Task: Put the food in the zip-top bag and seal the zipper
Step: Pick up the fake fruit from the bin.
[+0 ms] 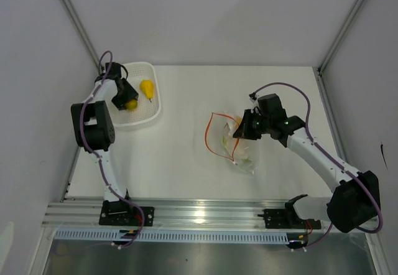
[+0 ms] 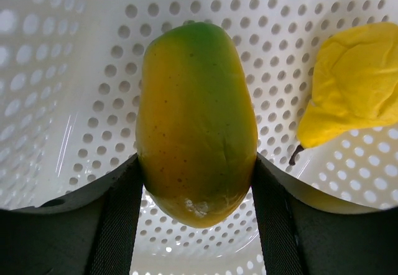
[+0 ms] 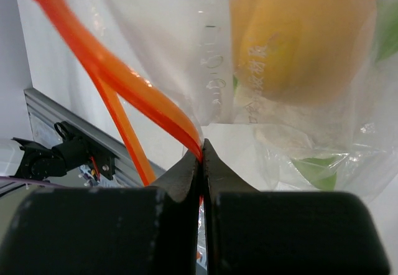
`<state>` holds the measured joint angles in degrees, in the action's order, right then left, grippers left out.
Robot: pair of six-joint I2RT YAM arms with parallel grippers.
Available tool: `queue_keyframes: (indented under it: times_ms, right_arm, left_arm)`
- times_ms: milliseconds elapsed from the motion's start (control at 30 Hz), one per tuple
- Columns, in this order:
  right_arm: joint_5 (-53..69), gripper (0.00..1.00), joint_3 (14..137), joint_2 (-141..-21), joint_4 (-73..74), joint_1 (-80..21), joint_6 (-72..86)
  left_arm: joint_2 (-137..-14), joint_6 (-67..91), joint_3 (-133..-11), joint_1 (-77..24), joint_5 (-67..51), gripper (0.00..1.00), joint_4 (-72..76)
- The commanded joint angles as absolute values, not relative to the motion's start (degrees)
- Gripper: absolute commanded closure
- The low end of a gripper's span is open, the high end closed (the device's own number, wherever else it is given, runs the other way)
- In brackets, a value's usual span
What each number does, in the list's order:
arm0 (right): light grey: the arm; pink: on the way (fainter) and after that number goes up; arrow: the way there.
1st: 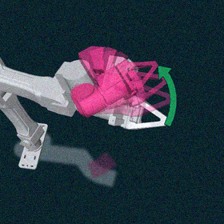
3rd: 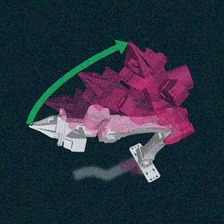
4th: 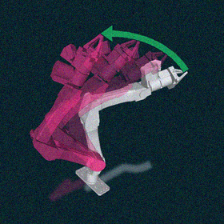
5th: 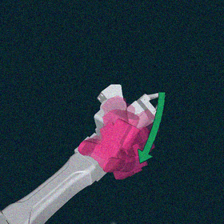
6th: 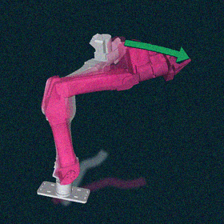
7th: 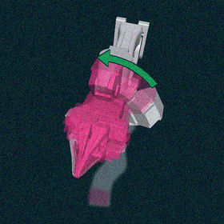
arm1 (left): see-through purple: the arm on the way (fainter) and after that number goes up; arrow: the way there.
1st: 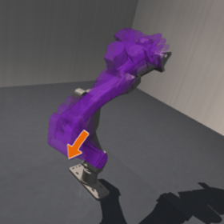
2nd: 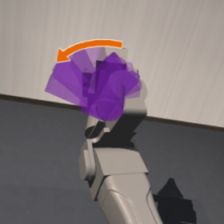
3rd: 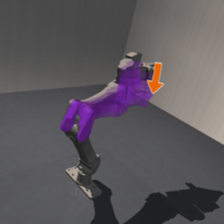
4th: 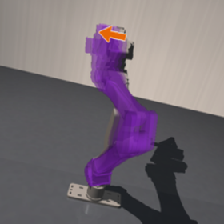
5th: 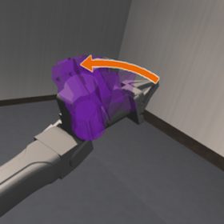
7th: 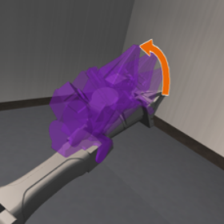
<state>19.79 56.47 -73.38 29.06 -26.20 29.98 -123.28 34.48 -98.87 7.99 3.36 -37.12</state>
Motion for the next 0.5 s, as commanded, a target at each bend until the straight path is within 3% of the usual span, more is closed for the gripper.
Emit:
queue_keyframes:
  times_ms: [0,300,467]
  right_arm:
    - [16.71,1.00,61.95,-72.86,31.54,-26.63,29.53]
    - [11.78,1.00,69.69,-74.35,37.53,-27.33,28.91]
    - [10.02,1.00,70.40,-73.04,38.49,-27.77,29.71]
  left_arm:
    - [-117.43,33.57,-95.11,8.17,2.47,0.99,-35.51]
    - [-100.84,34.71,-82.46,4.49,-4.48,0.99,-31.99]
    - [-89.84,35.15,-72.73,-2.97,-15.36,0.99,-25.24]
